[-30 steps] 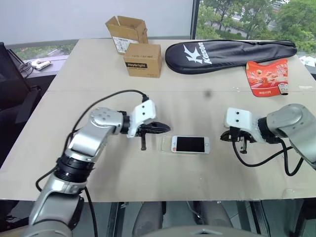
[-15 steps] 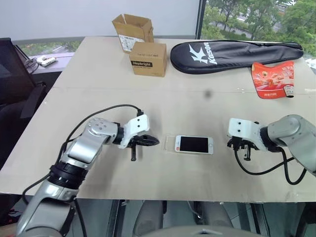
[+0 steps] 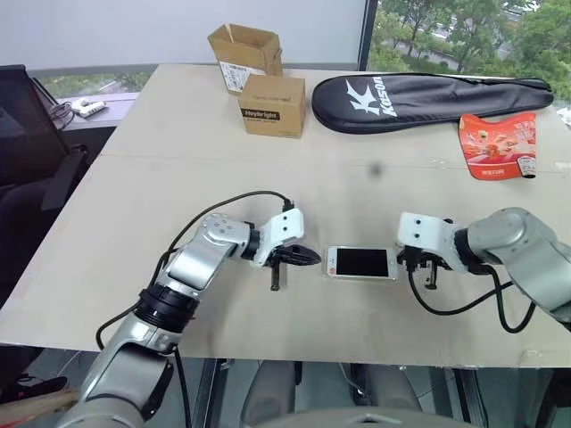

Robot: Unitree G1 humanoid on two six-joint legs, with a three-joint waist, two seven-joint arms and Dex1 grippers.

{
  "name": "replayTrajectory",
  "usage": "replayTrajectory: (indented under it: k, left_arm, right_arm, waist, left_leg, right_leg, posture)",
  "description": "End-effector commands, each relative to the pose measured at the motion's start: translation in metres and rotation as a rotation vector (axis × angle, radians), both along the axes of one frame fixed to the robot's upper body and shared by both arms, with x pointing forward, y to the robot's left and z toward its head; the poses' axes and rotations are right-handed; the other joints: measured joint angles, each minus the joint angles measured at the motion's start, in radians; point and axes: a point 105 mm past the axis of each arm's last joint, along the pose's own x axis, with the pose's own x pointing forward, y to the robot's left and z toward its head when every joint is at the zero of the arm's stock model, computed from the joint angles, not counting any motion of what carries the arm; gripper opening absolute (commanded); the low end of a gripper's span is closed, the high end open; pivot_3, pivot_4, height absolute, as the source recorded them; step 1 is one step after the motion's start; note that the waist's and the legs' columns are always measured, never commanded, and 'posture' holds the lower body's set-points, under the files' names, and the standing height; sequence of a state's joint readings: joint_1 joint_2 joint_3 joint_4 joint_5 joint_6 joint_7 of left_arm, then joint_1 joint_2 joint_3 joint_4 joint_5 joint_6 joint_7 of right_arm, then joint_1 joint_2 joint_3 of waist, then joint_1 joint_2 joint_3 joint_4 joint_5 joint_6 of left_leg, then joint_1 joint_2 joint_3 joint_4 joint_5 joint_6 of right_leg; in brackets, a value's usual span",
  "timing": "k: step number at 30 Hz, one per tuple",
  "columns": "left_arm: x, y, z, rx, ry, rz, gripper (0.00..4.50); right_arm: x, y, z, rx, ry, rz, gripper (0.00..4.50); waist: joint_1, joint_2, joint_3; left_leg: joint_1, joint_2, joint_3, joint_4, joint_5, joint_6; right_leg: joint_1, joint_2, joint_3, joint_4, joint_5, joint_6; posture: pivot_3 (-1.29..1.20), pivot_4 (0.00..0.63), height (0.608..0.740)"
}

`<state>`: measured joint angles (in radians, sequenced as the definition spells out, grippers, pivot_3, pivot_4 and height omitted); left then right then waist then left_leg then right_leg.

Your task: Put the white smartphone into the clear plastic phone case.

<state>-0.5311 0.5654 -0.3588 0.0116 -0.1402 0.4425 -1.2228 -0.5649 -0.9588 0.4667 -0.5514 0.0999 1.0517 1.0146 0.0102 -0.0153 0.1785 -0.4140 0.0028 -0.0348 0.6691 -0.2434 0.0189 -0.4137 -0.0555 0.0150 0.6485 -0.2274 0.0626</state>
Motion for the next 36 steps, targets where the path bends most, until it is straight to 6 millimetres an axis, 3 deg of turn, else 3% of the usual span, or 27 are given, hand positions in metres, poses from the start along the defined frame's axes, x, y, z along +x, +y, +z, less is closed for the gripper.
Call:
replayTrajectory:
  k: [1, 8, 11, 15, 21, 25, 28, 32, 36]
  left_arm:
    - [-0.002, -0.021, 0.013, -0.056, -0.040, -0.050, 0.00]
    - [-0.004, -0.031, 0.011, -0.080, -0.034, -0.044, 0.00]
    - [0.001, -0.026, 0.013, -0.078, -0.052, -0.022, 0.00]
    - [0.017, -0.005, 0.025, -0.067, -0.098, 0.044, 0.00]
    - [0.032, 0.014, 0.040, -0.085, -0.146, 0.114, 0.00]
    - [0.030, 0.002, 0.051, -0.180, -0.158, 0.100, 0.00]
    - [0.020, -0.017, 0.051, -0.247, -0.113, 0.055, 0.00]
    - [0.012, -0.025, 0.042, -0.226, -0.091, 0.025, 0.00]
    - [0.001, -0.032, 0.035, -0.204, -0.054, -0.030, 0.00]
  right_arm:
    - [-0.003, 0.019, 0.007, 0.029, -0.032, 0.068, 0.12]
    - [-0.005, 0.020, 0.007, 0.034, -0.024, 0.052, 0.12]
    - [0.001, 0.005, 0.011, 0.017, -0.042, -0.002, 0.12]
    - [0.012, -0.026, 0.022, 0.002, -0.088, -0.109, 0.12]
    - [0.016, -0.057, 0.033, 0.076, -0.108, -0.245, 0.12]
    - [0.021, -0.045, 0.046, 0.313, -0.201, -0.243, 0.12]
    - [0.005, -0.019, 0.033, 0.626, -0.168, -0.225, 0.12]
    - [0.001, -0.022, 0.007, 0.624, -0.198, -0.296, 0.12]
    - [0.016, -0.019, 0.008, 0.743, -0.271, -0.423, 0.12]
  waist:
    - [-0.001, 0.000, 0.000]
    - [0.003, 0.000, 0.000]
    - [0.003, 0.000, 0.000]
    - [0.003, 0.000, 0.000]
    - [-0.005, 0.000, 0.000]
    - [-0.005, 0.000, 0.000]
    - [0.004, -0.006, -0.003]
    - [0.002, -0.003, -0.001]
    - [-0.017, -0.003, -0.002]
  left_leg:
    - [0.000, 0.000, 0.000, 0.000, 0.000, 0.000]
    - [0.000, 0.000, 0.000, 0.000, 0.000, 0.000]
    - [0.000, 0.000, 0.000, 0.000, 0.000, 0.000]
    - [0.000, 0.000, 0.000, 0.000, 0.000, 0.000]
    - [0.000, 0.000, 0.000, 0.000, 0.000, 0.000]
    - [0.000, 0.000, 0.001, 0.000, 0.000, 0.000]
    - [0.000, 0.000, -0.001, -0.001, 0.000, 0.000]
    - [0.000, 0.001, 0.000, 0.000, 0.000, 0.000]
    - [0.003, 0.000, 0.002, 0.001, 0.000, 0.000]
  right_leg:
    - [0.000, 0.000, 0.000, 0.000, 0.000, 0.000]
    - [0.000, 0.000, 0.000, 0.000, 0.000, 0.000]
    - [0.000, 0.000, 0.000, 0.000, 0.000, 0.000]
    - [0.000, 0.000, 0.000, 0.000, 0.000, 0.000]
    - [0.000, 0.000, 0.000, 0.000, 0.000, 0.000]
    - [0.000, 0.000, 0.001, 0.000, 0.000, 0.000]
    - [0.001, 0.000, 0.000, 0.000, 0.000, 0.000]
    - [0.000, 0.000, -0.001, 0.003, 0.000, 0.000]
    - [0.001, 0.001, 0.002, 0.005, 0.000, 0.000]
  posture:
    - [0.00, 0.150, 0.740]
    - [0.00, 0.150, 0.740]
    - [0.00, 0.150, 0.740]
    - [0.00, 0.150, 0.740]
    - [0.00, 0.150, 0.740]
    - [0.00, 0.150, 0.740]
    - [0.00, 0.150, 0.740]
    - [0.00, 0.150, 0.740]
    - [0.00, 0.150, 0.740]
